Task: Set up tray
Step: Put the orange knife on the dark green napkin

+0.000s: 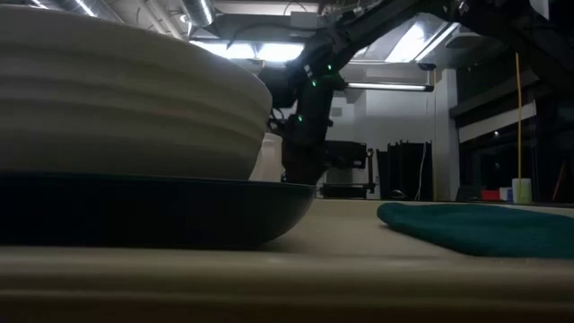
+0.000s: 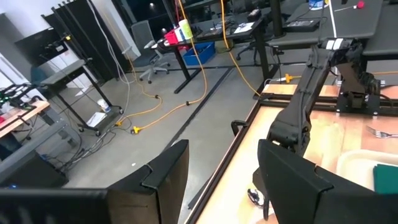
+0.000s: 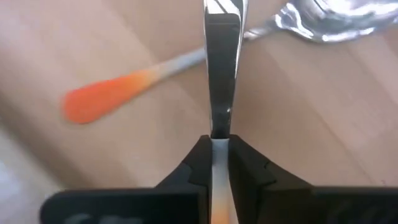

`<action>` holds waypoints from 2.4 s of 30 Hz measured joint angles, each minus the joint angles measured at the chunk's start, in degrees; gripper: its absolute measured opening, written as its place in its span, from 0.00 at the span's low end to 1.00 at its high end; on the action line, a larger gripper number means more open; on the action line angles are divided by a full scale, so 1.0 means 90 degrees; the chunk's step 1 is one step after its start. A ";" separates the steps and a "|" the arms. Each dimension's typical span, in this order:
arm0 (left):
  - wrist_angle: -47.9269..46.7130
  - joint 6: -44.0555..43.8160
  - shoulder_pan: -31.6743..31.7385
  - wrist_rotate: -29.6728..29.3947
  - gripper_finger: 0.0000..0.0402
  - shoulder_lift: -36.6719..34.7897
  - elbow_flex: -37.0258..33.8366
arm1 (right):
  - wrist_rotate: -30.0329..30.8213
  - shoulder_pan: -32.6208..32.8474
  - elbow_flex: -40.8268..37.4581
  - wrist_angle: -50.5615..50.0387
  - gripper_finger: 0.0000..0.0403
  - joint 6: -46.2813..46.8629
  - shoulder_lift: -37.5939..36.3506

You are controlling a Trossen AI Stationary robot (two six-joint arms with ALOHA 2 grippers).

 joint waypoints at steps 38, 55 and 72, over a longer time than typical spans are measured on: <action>-0.0168 0.0665 0.0000 0.0163 0.46 -0.0398 0.0002 | 0.1344 0.3308 0.1732 -0.4464 0.09 0.5180 -0.1926; -0.0187 0.0353 0.0002 0.0445 0.46 -0.0460 0.0002 | 0.1020 0.5437 0.0260 -0.3445 0.09 0.8663 -0.1909; -0.0187 0.1072 0.0000 0.1011 0.46 -0.0525 0.0002 | 0.0567 0.5405 -0.0993 -0.2176 0.09 1.0614 -0.1928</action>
